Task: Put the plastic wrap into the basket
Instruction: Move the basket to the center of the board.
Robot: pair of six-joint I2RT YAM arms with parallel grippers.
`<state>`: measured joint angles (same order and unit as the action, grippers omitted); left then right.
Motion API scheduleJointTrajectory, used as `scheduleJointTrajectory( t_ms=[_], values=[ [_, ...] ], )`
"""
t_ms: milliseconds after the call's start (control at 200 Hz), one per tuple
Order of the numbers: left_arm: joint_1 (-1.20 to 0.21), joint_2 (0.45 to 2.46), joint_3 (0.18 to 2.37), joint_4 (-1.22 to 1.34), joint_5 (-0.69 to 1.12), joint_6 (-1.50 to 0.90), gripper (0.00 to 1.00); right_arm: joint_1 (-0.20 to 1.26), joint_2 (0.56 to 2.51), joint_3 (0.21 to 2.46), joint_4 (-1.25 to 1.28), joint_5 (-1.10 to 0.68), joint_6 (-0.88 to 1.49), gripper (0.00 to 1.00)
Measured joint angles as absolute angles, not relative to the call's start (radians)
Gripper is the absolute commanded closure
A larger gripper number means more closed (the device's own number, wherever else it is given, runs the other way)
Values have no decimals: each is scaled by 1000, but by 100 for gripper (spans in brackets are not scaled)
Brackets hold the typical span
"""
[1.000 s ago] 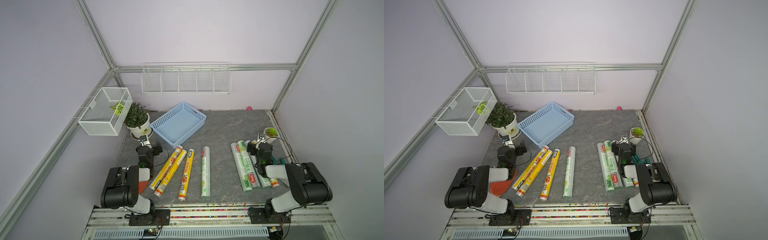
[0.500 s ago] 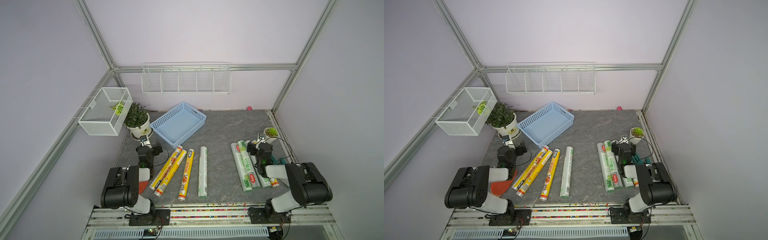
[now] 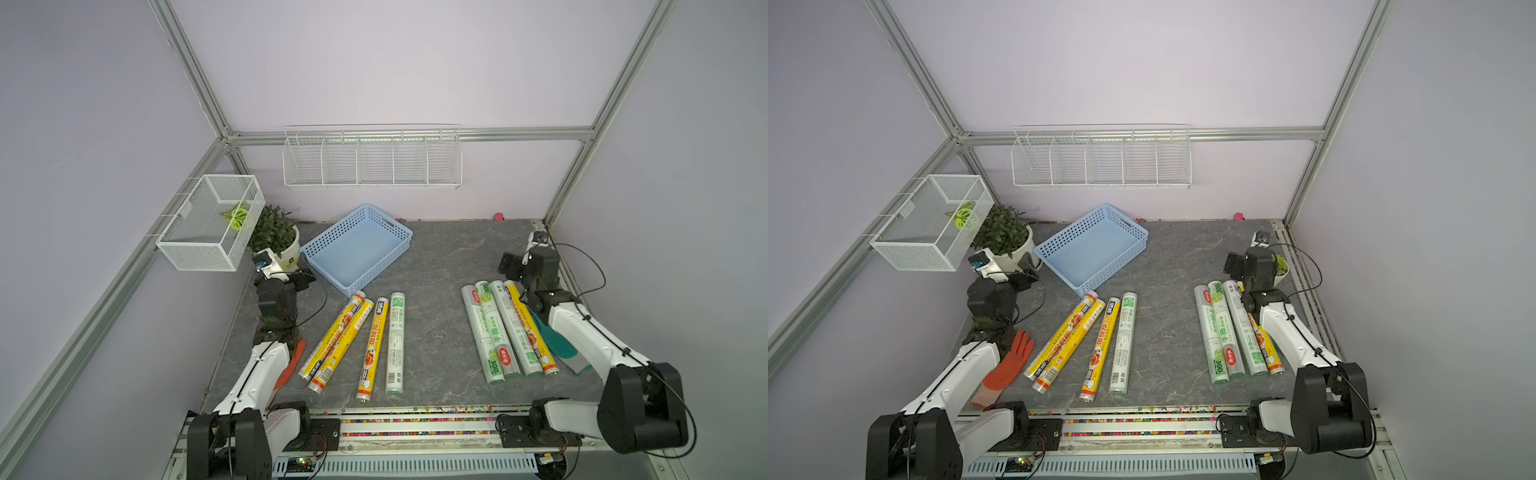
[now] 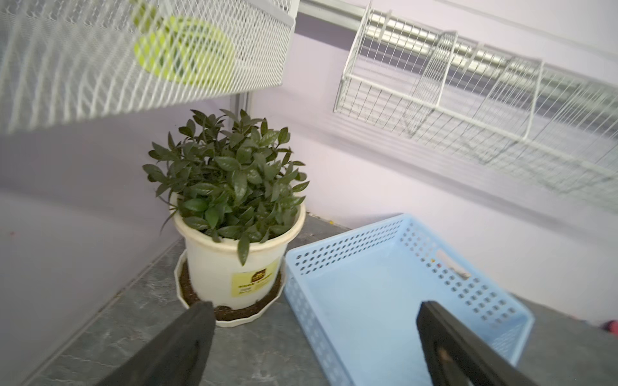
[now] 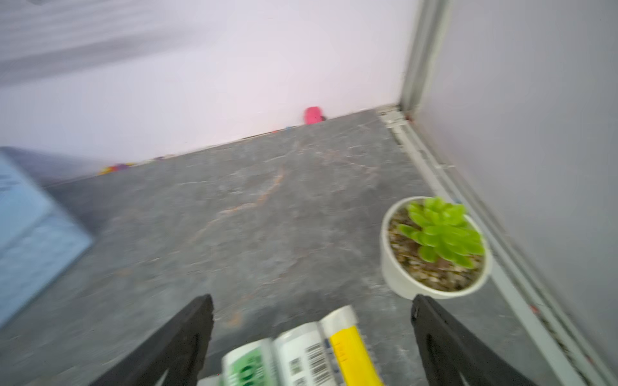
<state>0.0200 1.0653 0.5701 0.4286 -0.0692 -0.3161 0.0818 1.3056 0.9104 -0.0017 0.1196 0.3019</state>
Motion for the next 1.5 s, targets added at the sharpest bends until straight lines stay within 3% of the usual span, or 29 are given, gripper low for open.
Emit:
scheduleJointTrajectory(
  t_ms=[135,275,500,725,1300,1499],
  values=[
    [24,1089,709,278,108,-441,0,118,1321,967,-78,-258,417,8],
    [-8,1248,844,182,377,-474,1,282,1425,999,-204,-368,456,8],
    [-234,1600,1184,-150,432,-355,5,442,1518,1046,-279,-341,513,9],
    [-280,1888,1432,-404,363,-286,7,445,1543,1040,-254,-295,605,8],
    [-456,2312,2048,-732,345,-100,21,442,1559,967,-212,-247,702,7],
    [-506,2413,2214,-765,392,-60,22,392,1542,892,-197,-212,751,6]
  ],
)
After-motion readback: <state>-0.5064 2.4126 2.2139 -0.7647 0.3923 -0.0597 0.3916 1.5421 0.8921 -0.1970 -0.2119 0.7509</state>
